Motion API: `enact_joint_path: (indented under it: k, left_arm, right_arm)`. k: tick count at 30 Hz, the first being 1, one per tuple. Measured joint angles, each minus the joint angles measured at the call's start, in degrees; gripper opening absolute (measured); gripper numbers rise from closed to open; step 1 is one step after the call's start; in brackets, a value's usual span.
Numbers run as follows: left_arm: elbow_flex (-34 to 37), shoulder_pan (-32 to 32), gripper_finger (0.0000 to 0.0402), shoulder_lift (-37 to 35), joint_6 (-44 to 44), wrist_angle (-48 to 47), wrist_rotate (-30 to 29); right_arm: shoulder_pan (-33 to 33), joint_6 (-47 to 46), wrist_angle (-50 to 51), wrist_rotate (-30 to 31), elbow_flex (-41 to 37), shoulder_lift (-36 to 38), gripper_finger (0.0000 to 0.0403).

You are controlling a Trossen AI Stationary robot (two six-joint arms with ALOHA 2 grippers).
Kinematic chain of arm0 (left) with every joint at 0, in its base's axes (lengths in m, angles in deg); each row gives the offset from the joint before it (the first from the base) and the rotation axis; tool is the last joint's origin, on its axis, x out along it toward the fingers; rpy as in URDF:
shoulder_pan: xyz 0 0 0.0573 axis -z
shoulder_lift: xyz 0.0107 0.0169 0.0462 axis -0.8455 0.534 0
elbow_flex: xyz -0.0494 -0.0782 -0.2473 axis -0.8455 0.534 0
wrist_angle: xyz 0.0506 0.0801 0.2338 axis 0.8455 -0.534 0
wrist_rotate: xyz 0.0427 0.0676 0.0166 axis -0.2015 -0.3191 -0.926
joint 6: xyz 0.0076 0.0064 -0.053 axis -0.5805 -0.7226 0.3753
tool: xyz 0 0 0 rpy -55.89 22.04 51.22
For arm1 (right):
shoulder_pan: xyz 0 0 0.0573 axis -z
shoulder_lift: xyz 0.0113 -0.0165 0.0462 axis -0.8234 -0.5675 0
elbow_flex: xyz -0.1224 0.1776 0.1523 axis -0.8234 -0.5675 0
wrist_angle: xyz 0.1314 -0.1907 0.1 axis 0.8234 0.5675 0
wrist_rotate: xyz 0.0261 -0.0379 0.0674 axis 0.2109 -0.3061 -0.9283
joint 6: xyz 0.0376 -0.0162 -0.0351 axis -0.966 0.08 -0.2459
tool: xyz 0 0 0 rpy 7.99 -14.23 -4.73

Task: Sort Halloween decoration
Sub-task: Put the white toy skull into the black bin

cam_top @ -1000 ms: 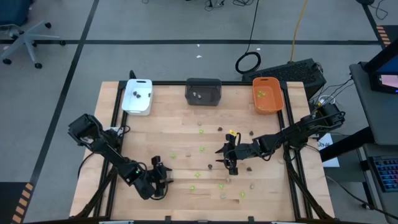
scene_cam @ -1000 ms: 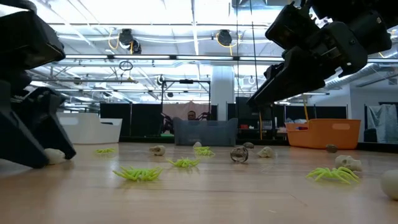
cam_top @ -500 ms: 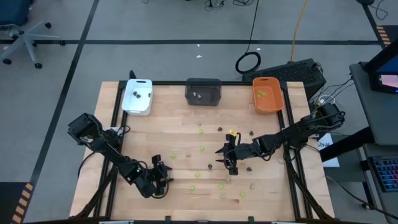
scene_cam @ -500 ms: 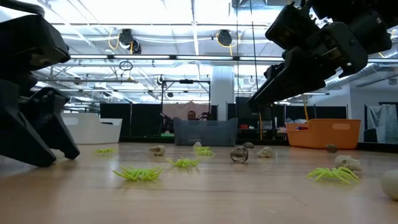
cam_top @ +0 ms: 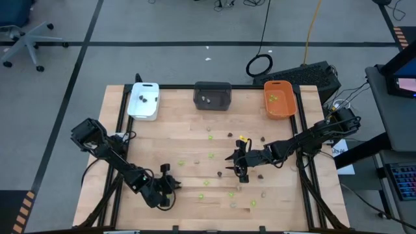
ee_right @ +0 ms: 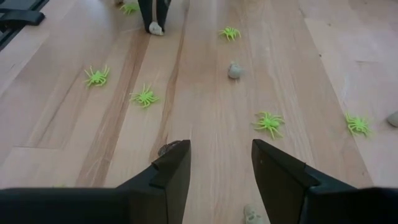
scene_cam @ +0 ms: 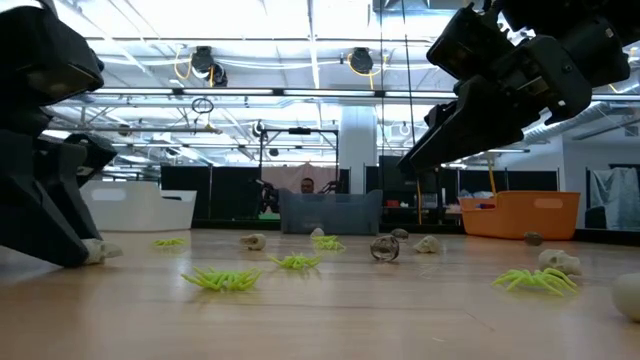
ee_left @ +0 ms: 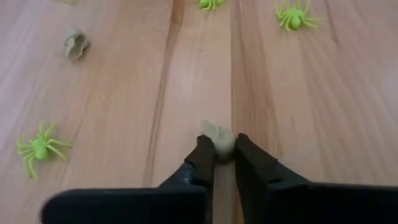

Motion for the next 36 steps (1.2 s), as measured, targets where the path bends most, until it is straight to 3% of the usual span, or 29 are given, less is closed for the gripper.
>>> enact_joint_path:
  k: [5,16,20,23,30,36]
  left_arm:
    - [0.11,0.09,0.0003,0.04,-2.98,0.42,-1.63]
    - [0.20,-0.03,0.0000,0.15,-4.27,1.51,-3.99]
    - [0.22,-0.07,0.0000,0.15,-4.29,2.00,-4.56]
    - [0.24,-0.07,0.0000,0.15,-4.25,2.34,-4.59]
    - [0.25,-0.11,0.0000,0.15,-4.26,3.26,-5.03]
    - [0.24,-0.11,0.0001,0.15,-4.55,3.95,-5.03]
  right_arm:
    - [-0.01,0.08,0.00,0.01,0.00,0.00,0.0155]
    - [-0.45,-1.23,4.33,0.01,0.04,0.73,0.0155]
    - [-3.76,-6.18,18.29,3.91,3.88,6.32,0.0155]
    - [-7.91,-11.98,34.61,7.28,9.04,10.53,0.0155]
    - [-17.45,-27.94,67.67,6.89,26.34,14.45,0.0155]
    - [-22.61,-35.72,76.31,5.75,34.88,14.36,0.0155]
